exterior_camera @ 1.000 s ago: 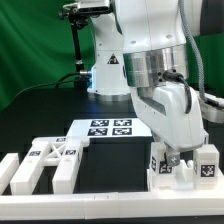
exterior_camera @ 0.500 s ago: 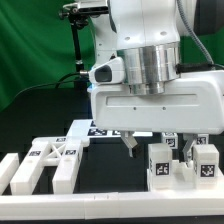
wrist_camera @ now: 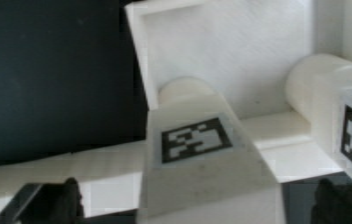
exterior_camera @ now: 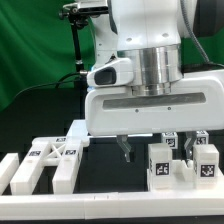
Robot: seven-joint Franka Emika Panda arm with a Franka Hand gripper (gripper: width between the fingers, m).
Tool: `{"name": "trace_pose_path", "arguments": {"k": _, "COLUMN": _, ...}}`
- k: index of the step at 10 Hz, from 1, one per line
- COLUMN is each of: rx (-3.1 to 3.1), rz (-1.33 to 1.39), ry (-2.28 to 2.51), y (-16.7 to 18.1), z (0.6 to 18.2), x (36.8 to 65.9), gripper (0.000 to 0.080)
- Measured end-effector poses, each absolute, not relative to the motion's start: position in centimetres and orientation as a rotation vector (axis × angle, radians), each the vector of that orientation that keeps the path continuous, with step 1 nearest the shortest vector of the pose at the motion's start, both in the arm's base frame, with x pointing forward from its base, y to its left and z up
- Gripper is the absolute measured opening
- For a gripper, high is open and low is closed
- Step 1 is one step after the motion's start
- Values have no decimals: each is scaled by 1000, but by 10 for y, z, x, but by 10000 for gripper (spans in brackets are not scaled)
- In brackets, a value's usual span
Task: Assemble chair
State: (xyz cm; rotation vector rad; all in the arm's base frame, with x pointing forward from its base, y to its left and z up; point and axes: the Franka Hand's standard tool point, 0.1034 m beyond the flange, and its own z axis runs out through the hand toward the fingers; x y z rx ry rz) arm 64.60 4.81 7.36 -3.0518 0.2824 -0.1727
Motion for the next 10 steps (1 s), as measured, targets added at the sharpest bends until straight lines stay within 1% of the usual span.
{"name": "trace_pose_path", "arguments": {"k": 1, "rx": -3045, "rz": -171, "ry": 330, "y": 48, "z": 74, "x": 646, "gripper": 649}}
{"name": "trace_pose_path", "arguments": {"k": 3, "rx": -2999, "rz": -160, "ry": 572, "y": 49, "z": 74, "x": 646, "gripper": 391}}
{"name": "trace_pose_path", "arguments": {"k": 4, "rx": -2944, "rz": -155, "ry": 778, "y": 50, "z": 74, "x": 647, "gripper": 391}}
{"name": "trace_pose_path", "arguments": {"k": 5, "rx": -2864, "rz": -148, "ry": 1024, "y": 49, "z": 75, "x": 647, "gripper": 285}}
{"name": "trace_pose_path", "arguments": {"k": 7, "rx": -2648, "rz": -126, "ry": 1486, "y": 48, "z": 76, "x": 647, "gripper": 285}}
{"name": "trace_pose_path", "arguments": {"k": 10, "rx": -2192, "rz": -37, "ry": 2030, "y": 47, "z": 73, "x": 645, "gripper": 285}}
